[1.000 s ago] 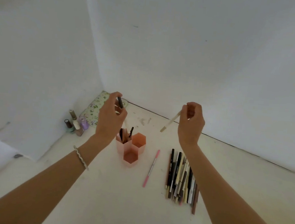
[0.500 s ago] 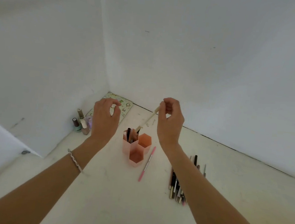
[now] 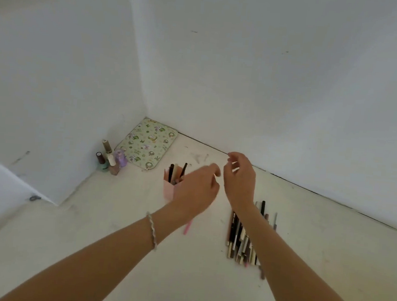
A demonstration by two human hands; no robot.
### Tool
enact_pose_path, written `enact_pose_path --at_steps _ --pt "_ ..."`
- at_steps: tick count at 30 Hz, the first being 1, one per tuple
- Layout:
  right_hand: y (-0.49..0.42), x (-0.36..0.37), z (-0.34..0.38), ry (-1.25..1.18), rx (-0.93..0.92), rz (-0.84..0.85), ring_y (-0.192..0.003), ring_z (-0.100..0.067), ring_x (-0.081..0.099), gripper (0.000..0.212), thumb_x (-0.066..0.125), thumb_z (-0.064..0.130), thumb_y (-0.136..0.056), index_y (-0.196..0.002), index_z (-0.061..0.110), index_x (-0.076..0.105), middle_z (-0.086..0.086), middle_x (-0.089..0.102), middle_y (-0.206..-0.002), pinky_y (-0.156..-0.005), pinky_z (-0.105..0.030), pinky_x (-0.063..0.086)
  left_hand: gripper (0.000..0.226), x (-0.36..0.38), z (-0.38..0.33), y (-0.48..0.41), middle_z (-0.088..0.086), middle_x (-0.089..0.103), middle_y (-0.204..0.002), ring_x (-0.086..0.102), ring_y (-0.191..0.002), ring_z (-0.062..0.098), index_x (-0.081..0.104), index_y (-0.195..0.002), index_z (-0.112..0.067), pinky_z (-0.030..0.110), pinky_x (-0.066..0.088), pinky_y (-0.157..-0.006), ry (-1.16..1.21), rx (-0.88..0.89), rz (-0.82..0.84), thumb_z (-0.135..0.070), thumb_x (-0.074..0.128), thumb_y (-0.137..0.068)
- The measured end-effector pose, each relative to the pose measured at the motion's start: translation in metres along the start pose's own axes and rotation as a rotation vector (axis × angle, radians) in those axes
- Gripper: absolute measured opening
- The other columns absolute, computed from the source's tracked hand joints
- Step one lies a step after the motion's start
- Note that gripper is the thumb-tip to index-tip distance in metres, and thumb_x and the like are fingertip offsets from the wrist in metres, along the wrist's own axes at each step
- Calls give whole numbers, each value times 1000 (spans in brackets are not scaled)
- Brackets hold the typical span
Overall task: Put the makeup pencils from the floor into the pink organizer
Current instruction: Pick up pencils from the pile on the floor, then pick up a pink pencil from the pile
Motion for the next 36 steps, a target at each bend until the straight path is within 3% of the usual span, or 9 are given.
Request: enact_pose_path --at_steps 5,9,12,17,22,24,27,32,36 --pt "-3 -29 -35 57 112 48 -84 -6 57 24 51 7 -89 -107 19 63 9 64 -99 -74 -17 42 27 75 -7 -4 6 59 -99 57 -99 26 49 -109 -14 36 51 -76 -552 90 320 0 51 -86" --pt "2 -47 -59 75 141 74 -84 -9 58 25 51 3 -89 -104 17 65 7 64 -97 -74 -18 43 40 109 5 -5 6 61 -110 46 -117 30 55 -120 -8 41 31 -103 -1136 280 441 -21 64 -84" --pt "5 -54 -74 91 149 86 -85 -9 58 25 50 4 -90 -105 18 65 7 64 -97 -76 -21 47 38 127 20 -9 3 62 -110 46 -123 31 55 -123 -9 50 18 -114 -1266 278 478 -22 62 -88" --pt "6 -60 -92 92 165 119 -84 -12 61 24 49 5 -92 -106 18 64 10 62 -96 -75 -26 51 33 138 25 -9 3 66 -102 53 -113 28 54 -118 -12 47 23 -111 -1086 170 497 -11 61 -86" --pt "-2 -52 -103 140 166 145 -68 -10 59 22 48 9 -94 -106 18 64 8 64 -87 -68 -26 51 41 117 -1 -32 6 53 -101 62 -82 27 40 -128 -19 33 44 -65 -456 -20 281 -5 48 -90" --pt "-5 -39 -112 221 242 247 -61 -14 61 23 46 12 -94 -111 18 61 2 67 -82 -63 -31 54 36 98 -8 -43 8 53 -98 61 -78 27 43 -126 -20 37 49 -67 -138 -106 132 -6 45 -92" --pt "-2 -17 -127 466 311 446 -77 -22 65 27 45 16 -94 -119 17 54 -4 68 -96 -66 -31 51 37 78 -11 -53 4 56 -95 63 -79 19 46 -127 -24 36 55 -70 136 -144 16 -7 49 -94" --pt "10 9 -138 633 190 556 -84 -22 62 24 48 20 -96 -118 13 51 -4 66 -95 -69 -33 52 40 54 -9 -50 2 54 -95 66 -78 16 44 -127 -32 38 57 -71 285 -154 -128 -8 49 -96" --pt "12 10 -136 509 206 509 -78 -21 64 26 50 17 -95 -121 14 51 -2 67 -88 -70 -37 56 36 21 -9 -54 1 55 -98 70 -75 11 47 -126 -30 31 58 -66 379 -105 -256 -9 50 -97"
Point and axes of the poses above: each hand's wrist, its own y-axis away from the middle knuckle, its own x-axis out of the palm, z = x × y, the point moved 4 cm from there along -y, towards the middle knuckle
